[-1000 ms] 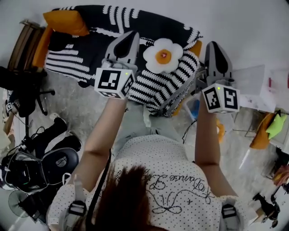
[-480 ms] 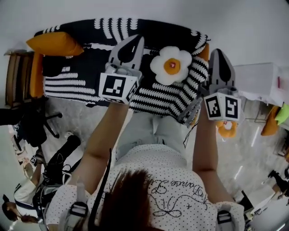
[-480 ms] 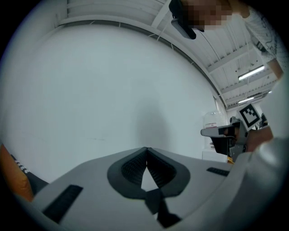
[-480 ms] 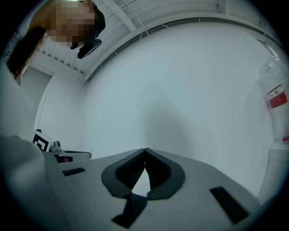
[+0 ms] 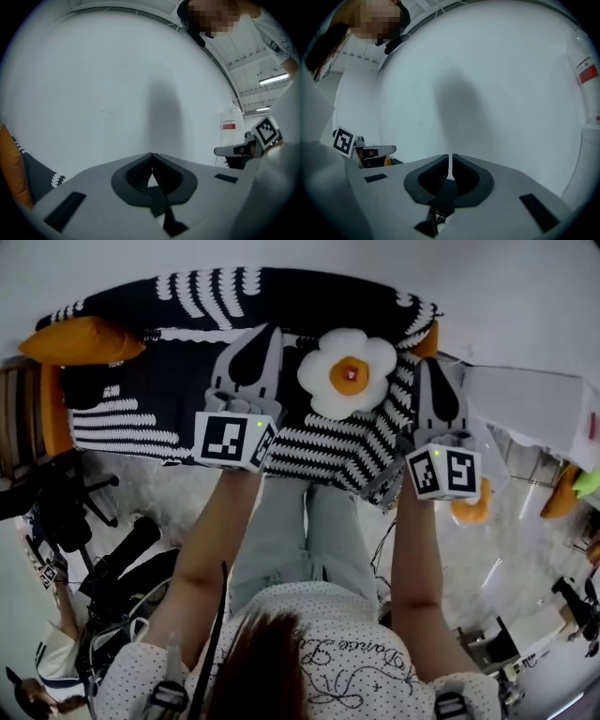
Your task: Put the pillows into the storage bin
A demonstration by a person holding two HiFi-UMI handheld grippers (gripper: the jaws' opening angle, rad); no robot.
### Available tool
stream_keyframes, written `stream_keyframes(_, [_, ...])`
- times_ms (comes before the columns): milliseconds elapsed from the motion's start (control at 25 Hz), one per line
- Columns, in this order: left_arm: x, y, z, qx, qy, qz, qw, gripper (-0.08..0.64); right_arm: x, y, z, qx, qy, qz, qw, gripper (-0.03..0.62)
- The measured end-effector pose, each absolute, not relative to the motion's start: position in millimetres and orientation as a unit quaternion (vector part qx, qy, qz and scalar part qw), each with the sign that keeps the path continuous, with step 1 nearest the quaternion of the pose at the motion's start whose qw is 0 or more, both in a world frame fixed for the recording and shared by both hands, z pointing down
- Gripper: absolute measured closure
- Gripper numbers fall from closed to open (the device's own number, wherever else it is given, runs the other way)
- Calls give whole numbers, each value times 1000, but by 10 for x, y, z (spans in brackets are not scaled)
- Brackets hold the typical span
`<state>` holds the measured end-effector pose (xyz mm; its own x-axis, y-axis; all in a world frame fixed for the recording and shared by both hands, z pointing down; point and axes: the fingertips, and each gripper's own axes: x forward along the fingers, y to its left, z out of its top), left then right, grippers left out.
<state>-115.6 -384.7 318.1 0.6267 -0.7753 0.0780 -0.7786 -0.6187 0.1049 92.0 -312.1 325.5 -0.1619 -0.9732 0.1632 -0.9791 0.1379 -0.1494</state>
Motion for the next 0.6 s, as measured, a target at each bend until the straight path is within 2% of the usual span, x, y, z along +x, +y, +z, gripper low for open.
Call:
stream_keyframes(160, [-1015, -3995, 3669, 893, -442, 19, 82, 556, 1051, -3312, 3891, 637, -756, 152, 23, 526])
stream_keyframes(520, [-699, -4237, 4803, 882, -453, 44, 125, 557, 1129, -3783, 5700, 581, -763, 268, 93, 360])
stream_keyframes(600, [-655, -4296, 5033, 882, -451, 49, 129, 557, 1095, -3912, 6153, 572, -757, 302, 98, 345])
